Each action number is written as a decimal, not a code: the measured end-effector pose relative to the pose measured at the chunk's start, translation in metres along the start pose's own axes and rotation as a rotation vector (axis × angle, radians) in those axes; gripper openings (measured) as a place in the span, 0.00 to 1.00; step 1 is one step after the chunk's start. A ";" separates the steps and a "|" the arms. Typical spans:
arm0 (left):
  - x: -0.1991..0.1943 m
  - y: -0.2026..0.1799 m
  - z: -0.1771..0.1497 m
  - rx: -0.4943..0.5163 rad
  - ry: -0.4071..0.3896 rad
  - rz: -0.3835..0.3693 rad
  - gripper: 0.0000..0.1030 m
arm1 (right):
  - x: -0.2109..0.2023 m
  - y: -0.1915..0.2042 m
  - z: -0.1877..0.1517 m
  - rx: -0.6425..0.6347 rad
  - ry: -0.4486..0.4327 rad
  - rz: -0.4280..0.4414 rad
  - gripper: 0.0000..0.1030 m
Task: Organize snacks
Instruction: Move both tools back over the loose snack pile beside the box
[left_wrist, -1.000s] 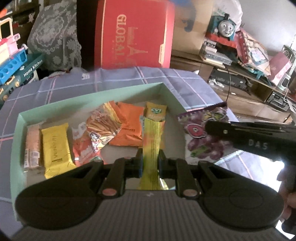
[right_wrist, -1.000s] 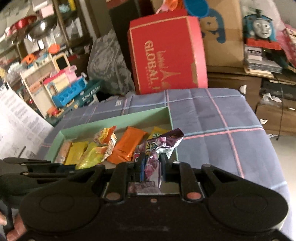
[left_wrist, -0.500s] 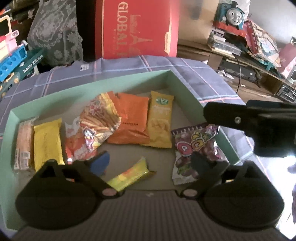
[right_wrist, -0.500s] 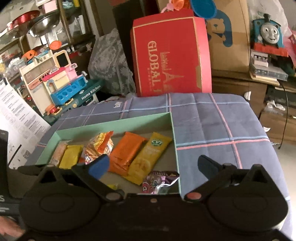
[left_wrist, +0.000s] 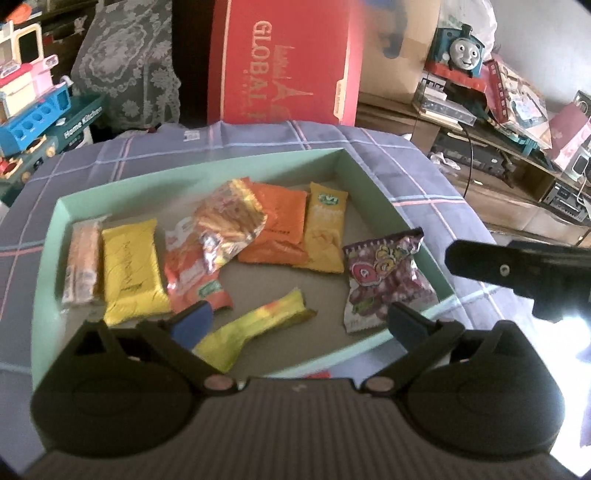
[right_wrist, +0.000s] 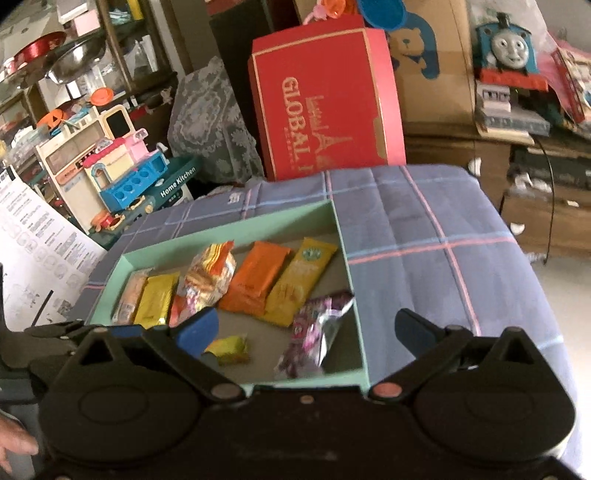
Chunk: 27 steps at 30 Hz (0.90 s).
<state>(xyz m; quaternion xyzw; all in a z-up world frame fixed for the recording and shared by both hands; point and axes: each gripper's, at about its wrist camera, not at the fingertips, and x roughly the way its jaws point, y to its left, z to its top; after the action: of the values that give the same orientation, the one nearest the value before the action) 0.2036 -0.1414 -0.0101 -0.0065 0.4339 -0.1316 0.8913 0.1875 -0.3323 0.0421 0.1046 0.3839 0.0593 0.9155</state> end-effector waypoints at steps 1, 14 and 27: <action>-0.004 0.002 -0.003 -0.006 0.003 -0.002 1.00 | -0.003 0.001 -0.004 0.003 0.002 -0.011 1.00; -0.048 0.016 -0.069 -0.010 0.030 -0.027 1.00 | -0.048 0.034 -0.053 -0.159 -0.136 -0.062 1.00; -0.060 -0.003 -0.136 0.187 0.097 -0.108 1.00 | -0.049 0.011 -0.095 0.079 0.021 -0.071 1.00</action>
<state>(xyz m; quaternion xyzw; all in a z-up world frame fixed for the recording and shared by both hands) 0.0618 -0.1161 -0.0484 0.0598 0.4614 -0.2194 0.8576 0.0851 -0.3170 0.0131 0.1266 0.3992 0.0127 0.9080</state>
